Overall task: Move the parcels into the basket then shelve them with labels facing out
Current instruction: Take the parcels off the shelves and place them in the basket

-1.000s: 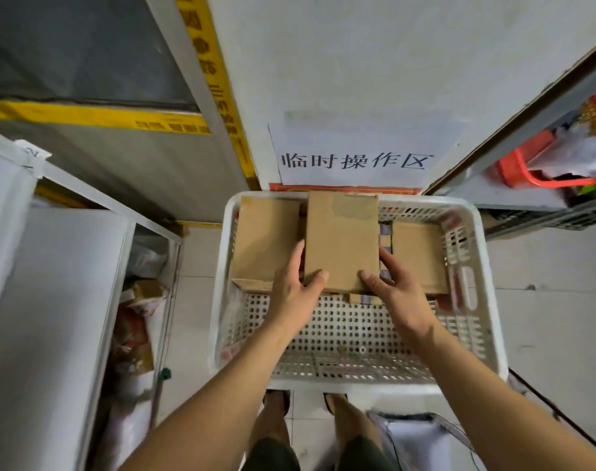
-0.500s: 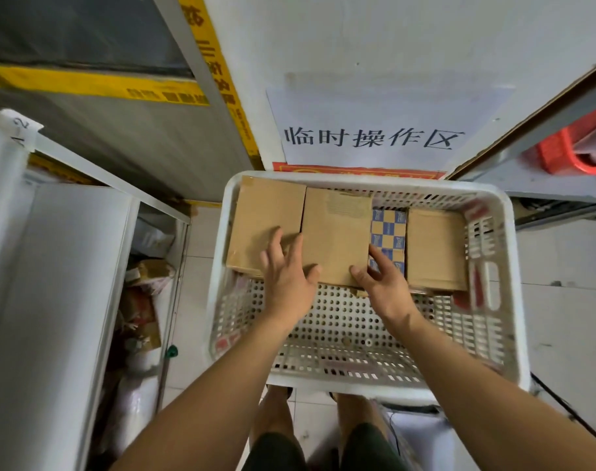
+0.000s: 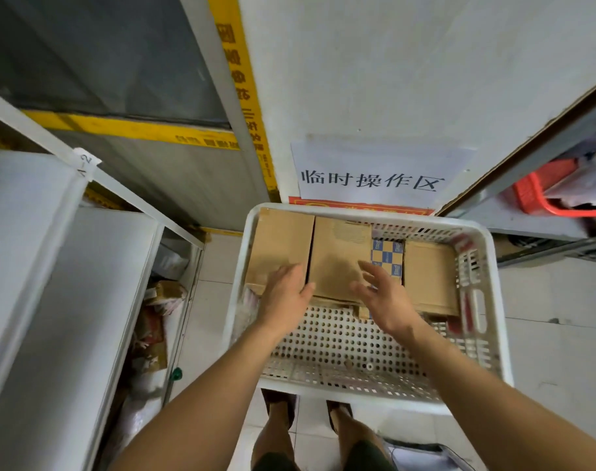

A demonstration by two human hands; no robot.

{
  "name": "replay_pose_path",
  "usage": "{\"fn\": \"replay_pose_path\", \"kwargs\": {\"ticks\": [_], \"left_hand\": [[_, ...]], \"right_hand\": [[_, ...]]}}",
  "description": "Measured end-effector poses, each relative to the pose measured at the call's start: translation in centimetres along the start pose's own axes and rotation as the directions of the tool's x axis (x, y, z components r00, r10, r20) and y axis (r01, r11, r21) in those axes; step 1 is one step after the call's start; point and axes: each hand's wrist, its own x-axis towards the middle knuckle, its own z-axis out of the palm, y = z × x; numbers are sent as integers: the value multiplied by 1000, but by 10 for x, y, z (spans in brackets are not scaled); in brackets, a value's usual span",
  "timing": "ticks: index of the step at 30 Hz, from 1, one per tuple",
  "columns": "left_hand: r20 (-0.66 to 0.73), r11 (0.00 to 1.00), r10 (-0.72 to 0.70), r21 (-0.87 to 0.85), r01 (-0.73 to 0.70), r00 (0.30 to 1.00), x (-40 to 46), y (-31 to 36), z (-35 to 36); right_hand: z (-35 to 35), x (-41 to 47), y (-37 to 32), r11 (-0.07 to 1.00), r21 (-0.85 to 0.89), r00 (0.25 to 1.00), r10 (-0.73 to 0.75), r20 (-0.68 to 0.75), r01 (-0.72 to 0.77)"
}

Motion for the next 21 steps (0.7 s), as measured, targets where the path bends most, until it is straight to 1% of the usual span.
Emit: {"fn": "replay_pose_path", "kwargs": {"ticks": [3, 6, 8, 10, 12, 14, 17, 21], "left_hand": [[-51, 1000, 9, 6, -8, 999, -23, 4, -31], [-141, 1000, 9, -6, -10, 990, -56, 8, -67], [-226, 1000, -2, -8, 0, 974, -82, 8, -92], [-307, 999, -43, -14, 41, 951, -109, 5, -115], [-384, 996, -91, -43, 80, 919, -137, -1, -138], [-483, 992, -127, -67, 108, 866, -167, -8, -160], [-629, 987, -158, -121, 105, 762, -217, -24, -194], [-755, 972, -233, -189, 137, 613, -287, -57, -233]], "right_hand": [[-6, -19, -34, 988, -93, 991, -122, 57, 127], [-8, -35, -75, 947, -191, 965, -243, 103, 259], [-4, -45, -106, 904, -248, 936, -325, 134, 350], [6, -55, -138, 853, -290, 900, -398, 178, 434], [21, -65, -169, 803, -283, 850, -471, 236, 524], [42, -76, -200, 761, -237, 792, -538, 289, 604], [83, -100, -246, 680, -188, 692, -620, 369, 709], [149, -143, -304, 592, -126, 567, -658, 495, 796]]}}
